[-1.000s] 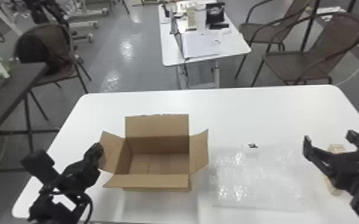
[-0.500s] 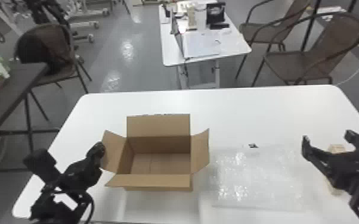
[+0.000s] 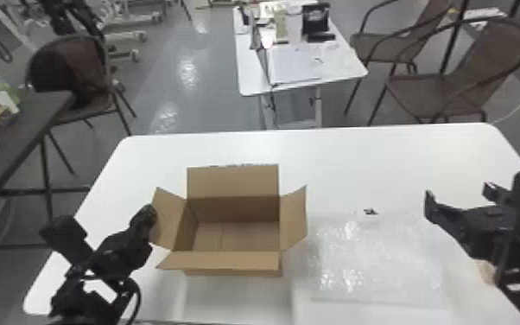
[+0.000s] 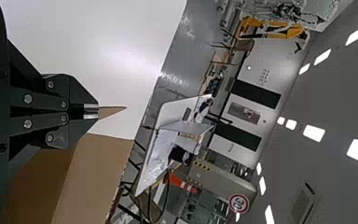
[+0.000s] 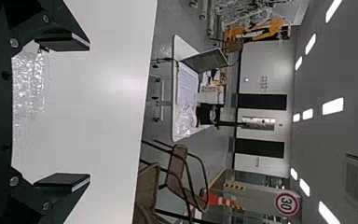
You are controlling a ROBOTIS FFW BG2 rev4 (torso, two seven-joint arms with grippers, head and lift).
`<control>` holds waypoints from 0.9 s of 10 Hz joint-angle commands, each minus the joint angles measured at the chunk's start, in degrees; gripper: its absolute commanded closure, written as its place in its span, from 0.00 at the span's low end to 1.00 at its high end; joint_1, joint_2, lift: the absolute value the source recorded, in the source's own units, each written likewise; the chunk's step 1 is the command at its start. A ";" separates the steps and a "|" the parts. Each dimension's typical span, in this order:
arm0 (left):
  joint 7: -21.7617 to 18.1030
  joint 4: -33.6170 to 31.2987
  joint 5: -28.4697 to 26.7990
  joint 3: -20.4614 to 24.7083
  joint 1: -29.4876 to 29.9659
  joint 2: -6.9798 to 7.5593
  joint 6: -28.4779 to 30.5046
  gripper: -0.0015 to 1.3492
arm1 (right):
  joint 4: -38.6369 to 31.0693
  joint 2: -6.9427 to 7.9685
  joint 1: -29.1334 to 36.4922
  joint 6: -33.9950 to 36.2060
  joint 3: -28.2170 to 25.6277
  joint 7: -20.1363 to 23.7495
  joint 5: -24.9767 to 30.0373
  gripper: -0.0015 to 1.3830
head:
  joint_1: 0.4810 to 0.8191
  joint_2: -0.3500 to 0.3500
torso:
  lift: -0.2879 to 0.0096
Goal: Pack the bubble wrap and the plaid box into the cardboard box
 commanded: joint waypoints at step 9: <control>0.00 0.53 -0.26 -0.62 -0.18 -0.24 -0.58 0.90 | 6.31 0.66 -14.41 40.28 0.04 5.79 -8.16 0.20 | 0.63 0.82 | 0.75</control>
